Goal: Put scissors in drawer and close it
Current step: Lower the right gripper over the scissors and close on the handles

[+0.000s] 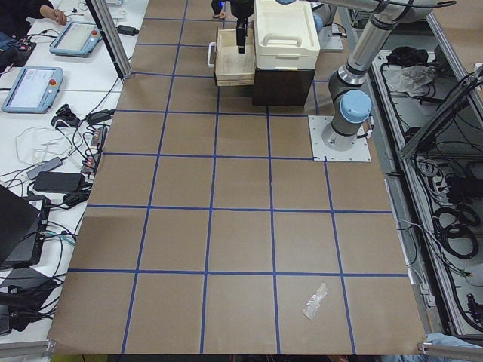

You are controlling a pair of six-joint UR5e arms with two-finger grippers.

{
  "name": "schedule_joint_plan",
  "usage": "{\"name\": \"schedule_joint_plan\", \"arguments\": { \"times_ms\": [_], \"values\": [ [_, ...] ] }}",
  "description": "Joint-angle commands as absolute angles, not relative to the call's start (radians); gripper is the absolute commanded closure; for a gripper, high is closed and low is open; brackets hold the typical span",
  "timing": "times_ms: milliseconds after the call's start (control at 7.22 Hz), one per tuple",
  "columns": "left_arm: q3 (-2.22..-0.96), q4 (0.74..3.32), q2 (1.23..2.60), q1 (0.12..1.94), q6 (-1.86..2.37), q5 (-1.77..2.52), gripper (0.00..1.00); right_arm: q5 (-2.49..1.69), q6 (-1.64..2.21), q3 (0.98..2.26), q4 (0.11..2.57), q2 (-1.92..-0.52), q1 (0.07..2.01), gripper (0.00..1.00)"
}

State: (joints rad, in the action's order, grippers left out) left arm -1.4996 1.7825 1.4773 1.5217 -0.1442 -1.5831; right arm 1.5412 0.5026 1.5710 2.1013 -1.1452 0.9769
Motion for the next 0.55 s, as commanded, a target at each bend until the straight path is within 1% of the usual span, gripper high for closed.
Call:
{"name": "schedule_joint_plan", "arguments": {
  "times_ms": [0, 139, 416],
  "values": [
    [-1.500, 1.782, 1.479, 1.522, -0.143, -1.583, 0.00, 1.543, 0.807, 1.694, 2.193, -1.141, 0.969, 0.00],
    [-1.499, 1.782, 1.479, 1.522, -0.143, -1.583, 0.00, 1.531, 0.819, 1.745, 2.216, -1.143, 0.971, 0.00],
    [-1.500, 1.782, 1.479, 1.522, -0.144, -1.583, 0.00, 1.450, 0.882, 1.758, 2.229, -1.137, 0.971, 0.00]
  ]
}}
